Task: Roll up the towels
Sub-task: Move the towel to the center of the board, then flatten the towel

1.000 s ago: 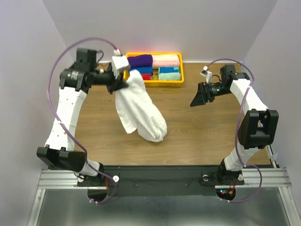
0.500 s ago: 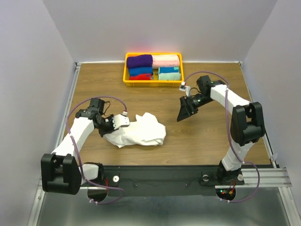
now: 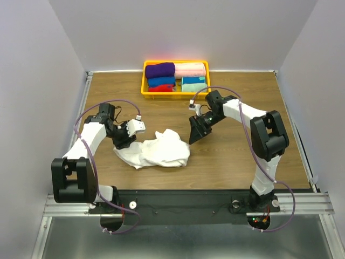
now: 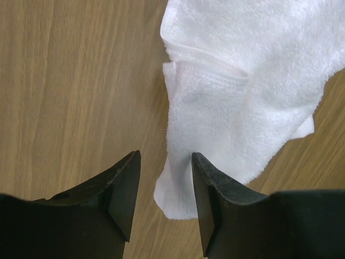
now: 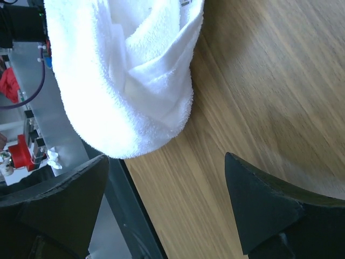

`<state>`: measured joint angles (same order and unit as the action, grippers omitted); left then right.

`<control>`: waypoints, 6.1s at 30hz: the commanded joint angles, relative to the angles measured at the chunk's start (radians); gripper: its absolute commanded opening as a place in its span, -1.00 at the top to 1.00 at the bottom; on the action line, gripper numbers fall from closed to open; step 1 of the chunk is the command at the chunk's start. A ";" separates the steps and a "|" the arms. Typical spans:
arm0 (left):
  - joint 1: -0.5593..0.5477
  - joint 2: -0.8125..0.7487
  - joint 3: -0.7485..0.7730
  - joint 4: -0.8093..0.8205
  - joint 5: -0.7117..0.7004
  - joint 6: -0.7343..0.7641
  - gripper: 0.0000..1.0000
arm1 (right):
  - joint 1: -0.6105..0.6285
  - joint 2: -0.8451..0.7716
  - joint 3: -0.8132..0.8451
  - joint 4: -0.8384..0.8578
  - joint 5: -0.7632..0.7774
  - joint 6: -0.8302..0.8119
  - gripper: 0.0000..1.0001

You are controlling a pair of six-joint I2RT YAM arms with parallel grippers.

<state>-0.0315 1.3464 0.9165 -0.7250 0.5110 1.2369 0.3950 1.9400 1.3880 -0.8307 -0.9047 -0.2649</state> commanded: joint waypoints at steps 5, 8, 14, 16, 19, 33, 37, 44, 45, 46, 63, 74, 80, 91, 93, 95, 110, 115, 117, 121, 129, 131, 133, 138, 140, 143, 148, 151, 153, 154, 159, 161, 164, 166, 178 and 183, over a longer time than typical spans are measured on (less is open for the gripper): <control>-0.056 0.091 0.079 -0.044 0.149 -0.063 -0.13 | 0.080 0.040 0.068 0.051 -0.028 0.026 -0.84; -0.090 0.141 0.087 -0.040 0.165 -0.093 -0.16 | 0.122 0.074 0.080 0.053 -0.036 0.024 -0.79; -0.091 0.203 0.120 -0.080 0.156 -0.105 0.51 | 0.162 0.091 0.075 0.053 -0.051 0.010 -0.03; -0.081 0.176 0.154 -0.074 0.164 -0.135 0.76 | 0.162 0.085 0.078 0.051 -0.028 0.004 0.51; -0.073 0.143 0.237 -0.053 0.169 -0.194 1.00 | 0.145 0.028 0.080 0.053 0.013 0.009 0.99; -0.107 0.137 0.699 -0.047 0.359 -0.472 1.00 | -0.108 -0.438 0.058 -0.076 0.190 -0.014 0.98; -0.099 0.051 0.543 -0.044 0.301 -0.387 1.00 | 0.092 -0.530 -0.222 0.120 0.321 0.062 0.80; 0.019 -0.033 0.340 -0.057 0.181 -0.255 1.00 | 0.325 -0.535 -0.301 0.165 0.440 0.063 -0.65; 0.022 -0.030 0.314 -0.066 0.166 -0.235 1.00 | 0.312 -0.565 -0.294 0.156 0.452 0.052 -0.66; 0.022 -0.027 0.300 -0.065 0.156 -0.234 1.00 | 0.294 -0.581 -0.287 0.145 0.460 0.024 -0.67; 0.024 -0.006 0.188 0.018 0.143 -0.266 1.00 | 0.180 -0.705 -0.667 0.017 0.852 -0.545 -0.11; 0.051 -0.033 0.116 0.047 0.159 -0.208 0.95 | 0.171 -0.553 -0.727 0.159 0.860 -0.570 0.11; 0.163 -0.127 0.022 -0.022 0.155 0.135 0.81 | 0.115 -0.558 -0.707 0.156 0.840 -0.559 0.99; 0.389 -0.061 0.011 -0.224 -0.083 0.498 -0.87 | -0.027 -0.572 -0.517 -0.011 0.768 -0.590 0.99; 0.395 -0.069 0.034 -0.269 -0.063 0.548 -0.88 | -0.025 -0.569 -0.498 -0.024 0.750 -0.583 0.99; 0.394 -0.101 0.042 -0.359 -0.031 0.709 -0.88 | -0.025 -0.559 -0.483 -0.034 0.739 -0.574 0.99; 0.324 -0.012 -0.070 -0.223 -0.259 0.838 -0.44 | -0.041 -0.533 -0.460 -0.050 0.744 -0.548 0.99; 0.323 0.068 -0.077 -0.174 -0.275 0.860 -0.41 | -0.048 -0.526 -0.455 -0.053 0.741 -0.545 0.99; 0.323 0.120 -0.076 -0.149 -0.278 0.862 -0.38 | -0.053 -0.518 -0.451 -0.051 0.739 -0.545 0.99; 0.317 0.206 -0.044 -0.123 -0.256 0.840 -0.34 | -0.062 -0.507 -0.445 -0.061 0.742 -0.548 0.99; 0.288 0.301 -0.068 -0.067 -0.256 0.794 0.49 | -0.082 -0.498 -0.429 -0.074 0.748 -0.553 0.99; 0.288 0.318 -0.064 -0.063 -0.262 0.773 0.82 | -0.087 -0.500 -0.419 -0.079 0.748 -0.551 0.99; 0.291 0.304 -0.051 -0.079 -0.244 0.762 1.00 | -0.094 -0.500 -0.399 -0.088 0.744 -0.547 0.99; 0.294 0.243 0.128 -0.209 -0.077 0.618 1.00 | -0.155 -0.509 -0.324 -0.108 0.713 -0.531 0.99; 0.300 0.258 0.310 -0.267 0.036 0.528 1.00 | -0.212 -0.510 -0.245 -0.111 0.701 -0.524 0.99; 0.320 0.293 0.578 -0.329 0.179 0.314 1.00 | -0.307 -0.492 -0.085 -0.120 0.662 -0.510 0.99; 0.321 0.319 0.930 -0.330 0.297 -0.064 1.00 | -0.392 -0.440 0.178 -0.160 0.606 -0.475 0.99; 0.318 0.288 1.016 -0.298 0.322 -0.207 1.00 | -0.392 -0.440 0.310 -0.166 0.604 -0.435 0.99; 0.318 0.242 1.007 -0.260 0.314 -0.278 1.00 | -0.413 -0.452 0.354 -0.169 0.609 -0.418 0.99; 0.318 0.211 0.971 -0.248 0.307 -0.304 1.00 | -0.413 -0.463 0.391 -0.177 0.610 -0.412 0.99; 0.318 -0.049 0.790 -0.145 0.244 -0.375 1.00 | -0.415 -0.577 0.388 -0.199 0.648 -0.395 0.99; 0.320 -0.119 0.713 -0.137 0.206 -0.373 1.00 | -0.415 -0.627 0.358 -0.203 0.668 -0.398 0.99; 0.321 -0.251 0.632 -0.114 0.156 -0.389 1.00 | -0.415 -0.729 0.301 -0.211 0.702 -0.408 0.99; 0.320 -0.329 0.617 -0.100 0.126 -0.441 1.00 | -0.415 -0.795 0.283 -0.217 0.730 -0.415 0.99; 0.320 -0.353 0.535 -0.047 -0.047 -0.536 1.00 | -0.415 -0.784 0.140 -0.208 0.872 -0.484 0.99; 0.315 -0.235 0.369 0.087 -0.054 -0.518 1.00 | -0.415 -0.630 0.033 -0.079 0.833 -0.475 0.99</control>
<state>0.2832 1.0161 1.3861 -0.7532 0.4976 0.7242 -0.0135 1.1976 1.4757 -1.0283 -0.0784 -0.7330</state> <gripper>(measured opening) 0.036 0.035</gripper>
